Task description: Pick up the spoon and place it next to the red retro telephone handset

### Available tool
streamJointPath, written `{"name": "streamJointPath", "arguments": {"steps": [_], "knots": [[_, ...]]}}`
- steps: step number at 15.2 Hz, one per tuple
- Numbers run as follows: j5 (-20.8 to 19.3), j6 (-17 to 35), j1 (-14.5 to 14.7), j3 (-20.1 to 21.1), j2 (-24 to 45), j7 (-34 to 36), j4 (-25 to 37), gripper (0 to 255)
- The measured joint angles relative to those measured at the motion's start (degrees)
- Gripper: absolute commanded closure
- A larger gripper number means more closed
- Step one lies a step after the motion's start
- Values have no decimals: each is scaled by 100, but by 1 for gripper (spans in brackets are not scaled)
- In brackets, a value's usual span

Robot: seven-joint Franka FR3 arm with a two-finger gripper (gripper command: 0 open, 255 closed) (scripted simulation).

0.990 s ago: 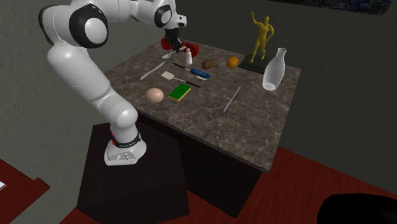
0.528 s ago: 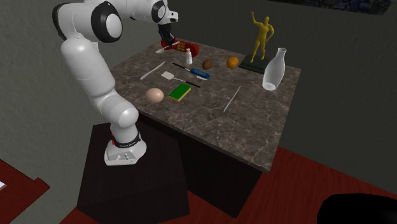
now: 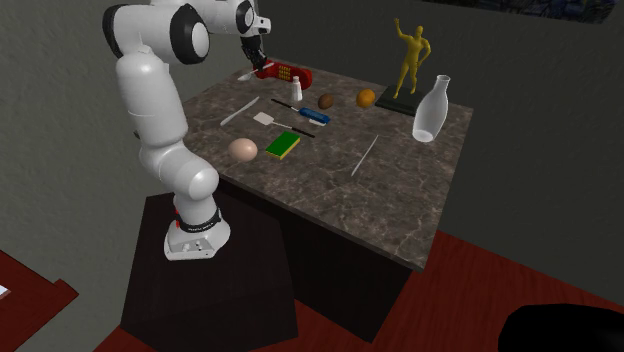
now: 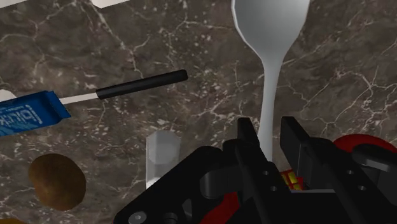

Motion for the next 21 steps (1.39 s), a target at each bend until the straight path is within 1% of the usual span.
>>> {"name": "streamJointPath", "arguments": {"steps": [8, 21], "knots": [[-124, 575, 20, -6, 191, 94, -402, 255], [-459, 1474, 84, -69, 663, 334, -873, 255]]}}
